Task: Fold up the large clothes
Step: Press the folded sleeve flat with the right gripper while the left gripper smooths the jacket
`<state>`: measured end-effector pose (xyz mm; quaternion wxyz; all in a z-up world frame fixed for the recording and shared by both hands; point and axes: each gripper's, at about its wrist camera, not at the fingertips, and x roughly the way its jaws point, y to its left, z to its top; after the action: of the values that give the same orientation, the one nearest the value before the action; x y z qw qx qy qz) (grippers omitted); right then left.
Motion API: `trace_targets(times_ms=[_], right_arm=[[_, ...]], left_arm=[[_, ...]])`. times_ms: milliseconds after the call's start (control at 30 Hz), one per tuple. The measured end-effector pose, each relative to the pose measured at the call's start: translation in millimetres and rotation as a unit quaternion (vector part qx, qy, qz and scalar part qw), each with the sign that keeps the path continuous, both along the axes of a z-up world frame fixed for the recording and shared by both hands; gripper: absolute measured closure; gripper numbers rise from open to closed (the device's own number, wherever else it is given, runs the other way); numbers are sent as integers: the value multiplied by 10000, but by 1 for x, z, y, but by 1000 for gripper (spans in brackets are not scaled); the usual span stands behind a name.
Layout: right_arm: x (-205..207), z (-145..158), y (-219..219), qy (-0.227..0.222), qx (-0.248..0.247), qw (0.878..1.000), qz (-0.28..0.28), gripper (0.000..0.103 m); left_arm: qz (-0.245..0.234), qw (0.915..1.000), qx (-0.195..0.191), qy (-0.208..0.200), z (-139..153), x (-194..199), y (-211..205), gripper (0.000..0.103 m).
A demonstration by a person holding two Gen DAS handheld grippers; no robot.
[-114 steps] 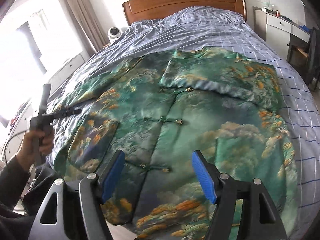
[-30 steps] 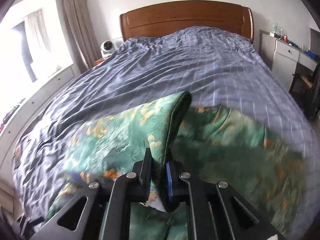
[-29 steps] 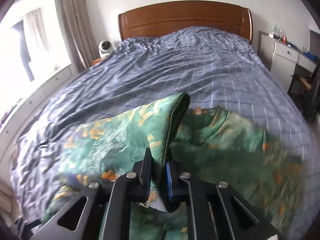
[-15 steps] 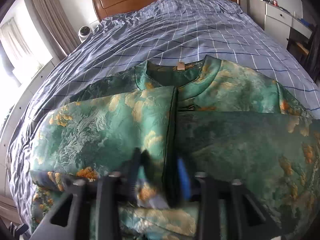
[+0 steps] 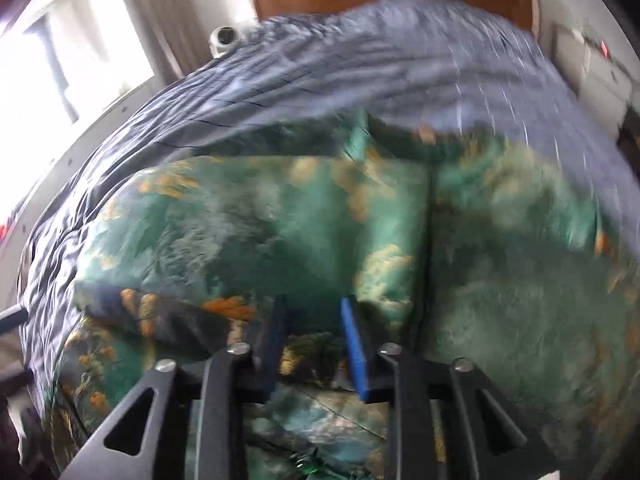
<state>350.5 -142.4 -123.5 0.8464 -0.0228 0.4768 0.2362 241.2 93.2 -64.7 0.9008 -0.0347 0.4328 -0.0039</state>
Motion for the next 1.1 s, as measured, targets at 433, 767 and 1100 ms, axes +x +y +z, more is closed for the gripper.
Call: trace_targets(times_ms=[433, 767, 1100], right_arm=[[6, -12, -9, 108, 271, 9993, -244, 84], [3, -13, -12, 74, 311, 9993, -188, 85], [-3, -14, -14, -6, 403, 9987, -316, 85]], left_arm=[[289, 9971, 252, 650, -91, 113, -13, 18], [470, 9943, -132, 948, -79, 163, 3, 9], [576, 9935, -350, 916, -78, 189, 13, 7]])
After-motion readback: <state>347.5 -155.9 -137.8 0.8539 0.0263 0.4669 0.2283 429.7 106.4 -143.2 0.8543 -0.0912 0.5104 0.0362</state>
